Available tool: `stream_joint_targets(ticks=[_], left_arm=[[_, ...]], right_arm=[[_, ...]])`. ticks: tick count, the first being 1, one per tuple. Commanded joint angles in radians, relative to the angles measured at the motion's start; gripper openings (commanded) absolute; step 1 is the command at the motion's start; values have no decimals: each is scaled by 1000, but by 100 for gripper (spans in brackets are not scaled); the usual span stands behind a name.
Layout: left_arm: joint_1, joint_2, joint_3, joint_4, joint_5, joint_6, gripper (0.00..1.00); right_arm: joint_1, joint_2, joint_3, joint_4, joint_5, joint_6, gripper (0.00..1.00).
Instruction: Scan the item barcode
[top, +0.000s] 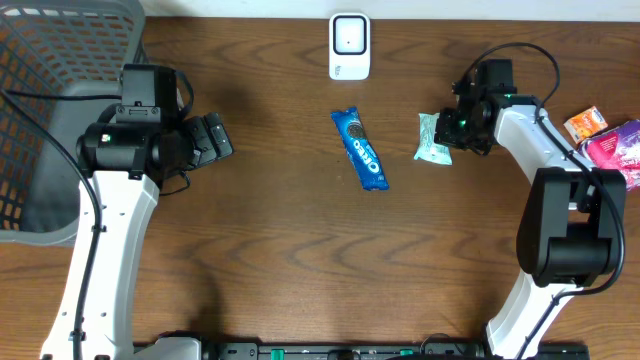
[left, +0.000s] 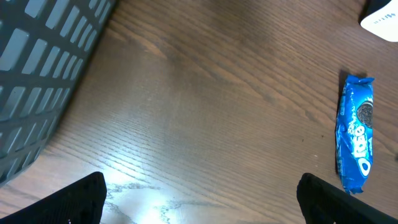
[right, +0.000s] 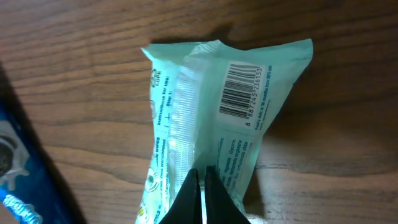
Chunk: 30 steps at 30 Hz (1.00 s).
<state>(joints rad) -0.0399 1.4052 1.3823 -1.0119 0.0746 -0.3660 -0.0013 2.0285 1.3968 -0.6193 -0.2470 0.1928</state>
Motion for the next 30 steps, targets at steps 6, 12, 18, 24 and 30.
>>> stream_joint_targets(ticks=[6, 12, 18, 24, 30], left_arm=[[2, 3, 5, -1, -12, -2, 98], [2, 3, 5, -1, -12, -2, 98], [2, 3, 5, -1, -12, -2, 98], [2, 3, 5, -1, -12, -2, 98], [2, 3, 5, -1, -12, -2, 98]], right_arm=[[16, 134, 8, -34, 27, 20, 1], [17, 110, 11, -44, -90, 19, 1], [17, 16, 11, -92, -124, 19, 1], [17, -56, 11, -173, -117, 14, 1], [23, -48, -9, -211, -114, -8, 1]])
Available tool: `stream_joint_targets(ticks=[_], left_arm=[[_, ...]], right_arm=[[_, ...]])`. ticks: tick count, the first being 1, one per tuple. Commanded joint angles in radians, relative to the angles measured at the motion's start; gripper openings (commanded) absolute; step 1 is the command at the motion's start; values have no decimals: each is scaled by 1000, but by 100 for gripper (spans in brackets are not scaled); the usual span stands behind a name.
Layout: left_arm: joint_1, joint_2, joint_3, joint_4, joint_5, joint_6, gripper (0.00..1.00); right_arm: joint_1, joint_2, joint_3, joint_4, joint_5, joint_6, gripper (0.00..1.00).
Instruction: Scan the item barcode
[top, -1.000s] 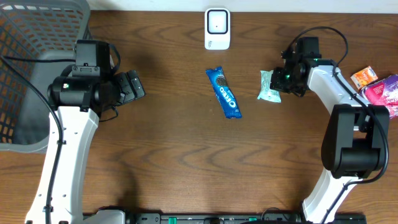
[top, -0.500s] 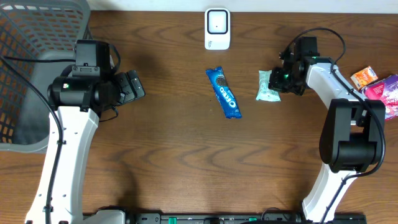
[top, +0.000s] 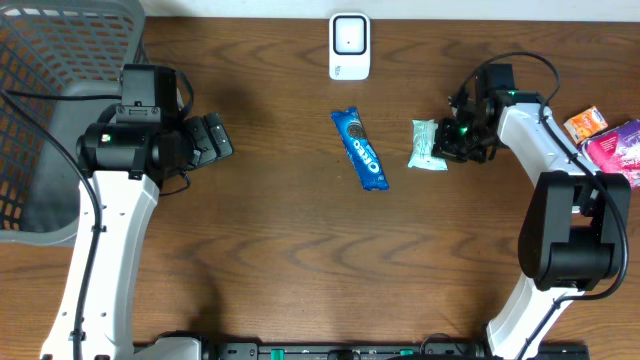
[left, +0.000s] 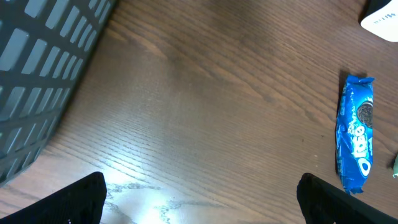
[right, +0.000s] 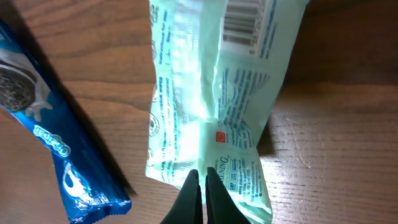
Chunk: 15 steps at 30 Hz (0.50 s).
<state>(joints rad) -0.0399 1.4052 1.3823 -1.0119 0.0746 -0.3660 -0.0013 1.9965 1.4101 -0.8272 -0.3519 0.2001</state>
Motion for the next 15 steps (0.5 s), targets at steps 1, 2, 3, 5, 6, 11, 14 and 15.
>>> stream_joint_targets(ticks=[1, 2, 3, 5, 6, 11, 14, 15], left_arm=[[2, 3, 5, -1, -12, -2, 98], [2, 3, 5, -1, -12, -2, 98], [2, 3, 5, -1, -12, -2, 98], [2, 3, 5, -1, -12, -2, 98], [2, 3, 5, -1, -12, -2, 98], [2, 3, 5, -1, -12, -2, 98], [2, 3, 5, -1, -12, -2, 98], [2, 3, 5, -1, -12, -2, 98]], right_arm=[[27, -14, -28, 0, -2, -15, 1], [32, -14, -36, 5, 9, -14, 1], [38, -14, -45, 11, 23, -14, 2], [51, -14, -62, 24, 54, -14, 2], [60, -14, -74, 35, 70, -14, 2], [89, -14, -103, 73, 103, -14, 1], [101, -14, -103, 76, 104, -13, 1], [105, -14, -103, 76, 104, -8, 1]])
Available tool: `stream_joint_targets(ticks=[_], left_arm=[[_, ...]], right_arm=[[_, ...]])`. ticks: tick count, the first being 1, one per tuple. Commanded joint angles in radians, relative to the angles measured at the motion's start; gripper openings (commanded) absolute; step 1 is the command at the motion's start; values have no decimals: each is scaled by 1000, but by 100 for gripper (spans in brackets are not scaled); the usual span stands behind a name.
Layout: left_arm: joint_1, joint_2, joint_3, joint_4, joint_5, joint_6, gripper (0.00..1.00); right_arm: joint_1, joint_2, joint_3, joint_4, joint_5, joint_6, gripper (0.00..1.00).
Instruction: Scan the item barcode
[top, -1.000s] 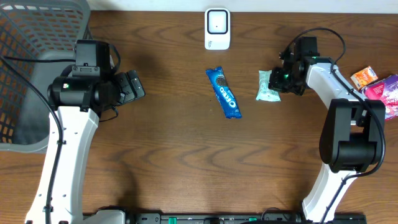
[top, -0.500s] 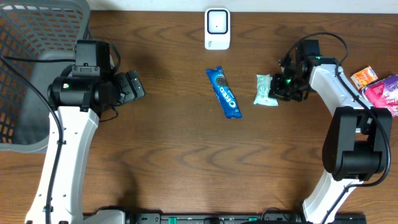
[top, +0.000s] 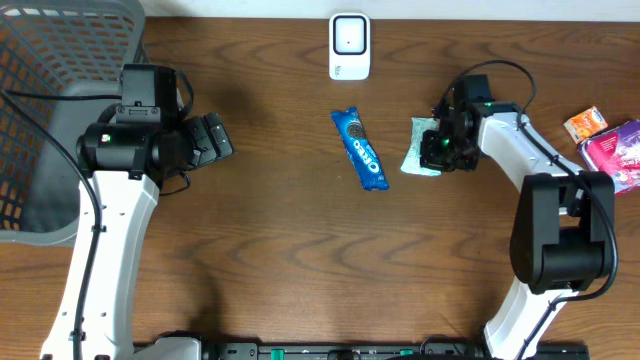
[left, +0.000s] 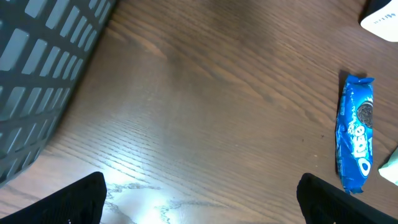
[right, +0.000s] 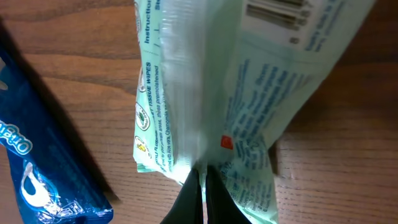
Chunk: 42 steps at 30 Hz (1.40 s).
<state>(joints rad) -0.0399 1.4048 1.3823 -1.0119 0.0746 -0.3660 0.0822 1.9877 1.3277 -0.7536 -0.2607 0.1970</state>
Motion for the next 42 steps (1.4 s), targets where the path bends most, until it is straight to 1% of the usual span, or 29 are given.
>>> stream_joint_targets(ticks=[1, 6, 11, 17, 18, 21, 25, 26, 27, 28, 32, 36, 39, 42], left_arm=[[2, 4, 5, -1, -12, -2, 98], [2, 4, 5, -1, -12, -2, 98], [2, 4, 5, -1, -12, -2, 98], [2, 4, 5, -1, -12, -2, 98], [2, 4, 5, -1, -12, -2, 98], [2, 4, 5, -1, -12, -2, 98], [2, 4, 5, -1, -12, -2, 98], [2, 4, 5, -1, -12, -2, 98], [2, 4, 5, -1, -12, -2, 98], [2, 4, 5, -1, -12, -2, 98], [2, 4, 5, -1, -12, -2, 98], [2, 4, 5, -1, -12, -2, 98], [2, 4, 5, -1, -12, -2, 98], [2, 4, 5, -1, -12, -2, 98]], right_arm=[[23, -6, -21, 1, 12, 2, 1], [22, -21, -10, -15, 13, 15, 1], [20, -79, 9, -35, 33, 16, 1], [17, -165, 10, -19, 256, 105, 1], [17, -171, 10, -7, 268, 110, 7], [17, -169, 9, 22, 271, 109, 31], [17, -153, 9, 36, 296, 109, 41], [17, -149, 9, 36, 305, 110, 46], [17, -142, 8, 40, 309, 109, 59], [17, -137, 6, 44, 308, 110, 64], [17, -110, -3, 46, 306, 124, 64], [17, -69, -3, 43, 256, 132, 63], [17, -35, -3, 43, 206, 132, 61], [17, -7, -3, 38, 195, 132, 56]])
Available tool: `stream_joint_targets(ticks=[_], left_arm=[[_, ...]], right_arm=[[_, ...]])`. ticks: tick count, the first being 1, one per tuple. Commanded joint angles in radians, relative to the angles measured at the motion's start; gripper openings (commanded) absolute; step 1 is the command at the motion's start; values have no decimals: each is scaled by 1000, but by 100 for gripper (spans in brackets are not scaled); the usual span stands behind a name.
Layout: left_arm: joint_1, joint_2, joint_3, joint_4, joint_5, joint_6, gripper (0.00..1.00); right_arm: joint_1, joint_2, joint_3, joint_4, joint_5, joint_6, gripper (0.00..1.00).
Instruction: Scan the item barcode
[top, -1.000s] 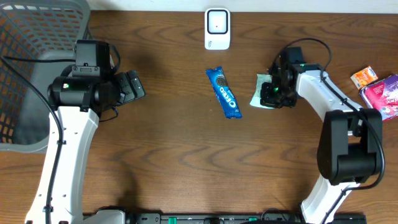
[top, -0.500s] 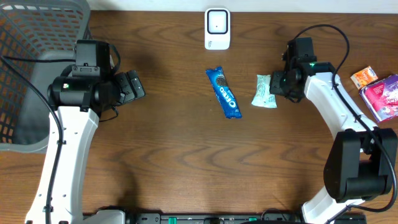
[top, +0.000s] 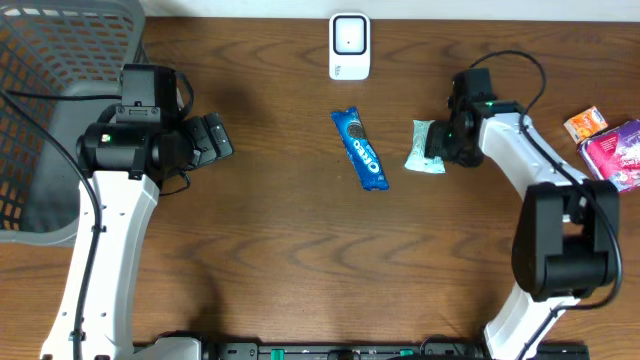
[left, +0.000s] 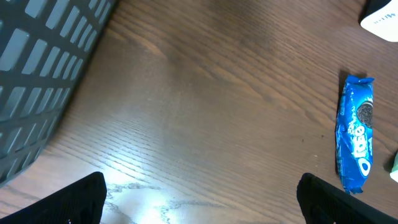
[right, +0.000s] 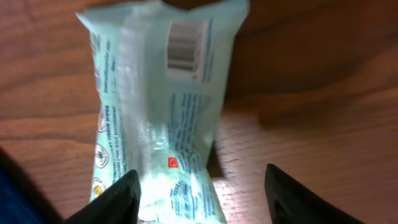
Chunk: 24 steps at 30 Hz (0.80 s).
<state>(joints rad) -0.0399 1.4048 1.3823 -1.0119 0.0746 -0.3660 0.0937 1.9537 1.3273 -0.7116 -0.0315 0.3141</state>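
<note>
A mint-green wipes pack (right: 158, 118) lies on the wood table with its barcode (right: 185, 40) facing up at the far end. My right gripper (right: 199, 202) is open just above the pack's near end, its fingers (right: 109, 199) standing wide apart. From overhead the wipes pack (top: 426, 147) sits right of a blue Oreo pack (top: 361, 148), and the white scanner (top: 349, 45) stands at the back middle. At the left my left gripper (left: 205, 199) hangs open and holds nothing.
A grey mesh basket (top: 60, 60) fills the back left corner. An orange snack packet (top: 587, 123) and a purple one (top: 620, 150) lie at the right edge. In the left wrist view the Oreo pack (left: 354, 134) lies at the right.
My right gripper was shut with its tips against the wipes pack and now stands open over it. The pack lies flatter and a little further right. The left arm is unchanged.
My right gripper was shut at the near end of the wipes pack, right of the Oreo pack. At the two later moments the pack lay a little nearer the Oreo and more tilted, with the gripper still shut. Now the gripper is open and the pack rests barcode up.
</note>
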Motion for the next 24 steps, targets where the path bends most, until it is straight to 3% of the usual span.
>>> stream_joint_targets(ticks=[1, 11, 24], left_arm=[[2, 4, 5, -1, -12, -2, 98], [2, 4, 5, -1, -12, -2, 98], [2, 4, 5, -1, -12, -2, 98]], right_arm=[[4, 33, -3, -6, -35, 15, 55], [-3, 45, -3, 42, -101, 10, 43], [-5, 45, -103, 153, -132, 19, 44]])
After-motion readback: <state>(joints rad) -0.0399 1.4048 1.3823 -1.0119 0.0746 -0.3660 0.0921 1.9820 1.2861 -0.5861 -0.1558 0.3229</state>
